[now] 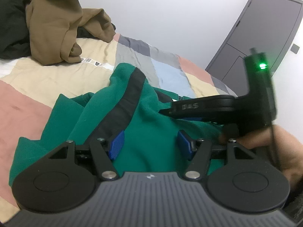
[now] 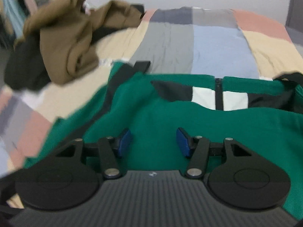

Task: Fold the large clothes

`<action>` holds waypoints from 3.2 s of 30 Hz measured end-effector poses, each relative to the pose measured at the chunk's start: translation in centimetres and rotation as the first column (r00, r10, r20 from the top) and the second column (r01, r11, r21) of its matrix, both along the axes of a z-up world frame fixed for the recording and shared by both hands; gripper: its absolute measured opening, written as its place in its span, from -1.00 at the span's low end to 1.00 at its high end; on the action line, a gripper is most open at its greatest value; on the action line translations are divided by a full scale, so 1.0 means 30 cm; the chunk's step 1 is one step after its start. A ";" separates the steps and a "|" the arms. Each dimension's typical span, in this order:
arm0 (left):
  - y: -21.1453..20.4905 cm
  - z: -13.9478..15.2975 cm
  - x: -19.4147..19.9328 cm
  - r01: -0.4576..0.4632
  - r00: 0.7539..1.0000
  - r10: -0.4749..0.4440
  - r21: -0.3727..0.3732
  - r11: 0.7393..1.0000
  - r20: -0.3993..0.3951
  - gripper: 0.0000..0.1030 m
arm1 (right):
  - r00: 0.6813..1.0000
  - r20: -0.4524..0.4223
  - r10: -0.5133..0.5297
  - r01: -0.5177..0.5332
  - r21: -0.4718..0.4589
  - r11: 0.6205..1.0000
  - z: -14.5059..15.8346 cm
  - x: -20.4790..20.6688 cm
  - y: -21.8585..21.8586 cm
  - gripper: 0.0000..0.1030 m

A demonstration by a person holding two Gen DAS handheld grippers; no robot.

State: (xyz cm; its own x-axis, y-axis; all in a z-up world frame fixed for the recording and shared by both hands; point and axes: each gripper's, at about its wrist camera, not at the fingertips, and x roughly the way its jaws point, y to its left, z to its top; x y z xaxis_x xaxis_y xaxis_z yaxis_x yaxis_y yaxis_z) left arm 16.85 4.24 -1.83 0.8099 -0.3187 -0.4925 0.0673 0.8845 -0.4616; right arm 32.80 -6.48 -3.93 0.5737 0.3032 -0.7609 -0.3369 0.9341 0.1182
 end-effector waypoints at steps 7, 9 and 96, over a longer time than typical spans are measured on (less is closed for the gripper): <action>0.005 -0.002 -0.004 -0.006 1.000 0.007 -0.011 1.000 0.014 0.31 | 0.998 0.022 -0.059 0.057 0.066 0.996 0.024 0.028 -0.072 0.08; 0.003 -0.002 -0.003 -0.008 1.000 0.009 -0.009 1.000 0.015 0.31 | 0.994 0.082 -0.077 0.074 0.041 0.996 0.058 0.030 -0.111 0.10; 0.003 0.055 -0.228 -0.094 0.994 0.078 -0.218 0.971 -0.077 0.59 | 0.846 -0.235 -0.479 0.509 0.626 0.591 -0.031 -0.611 -0.761 0.40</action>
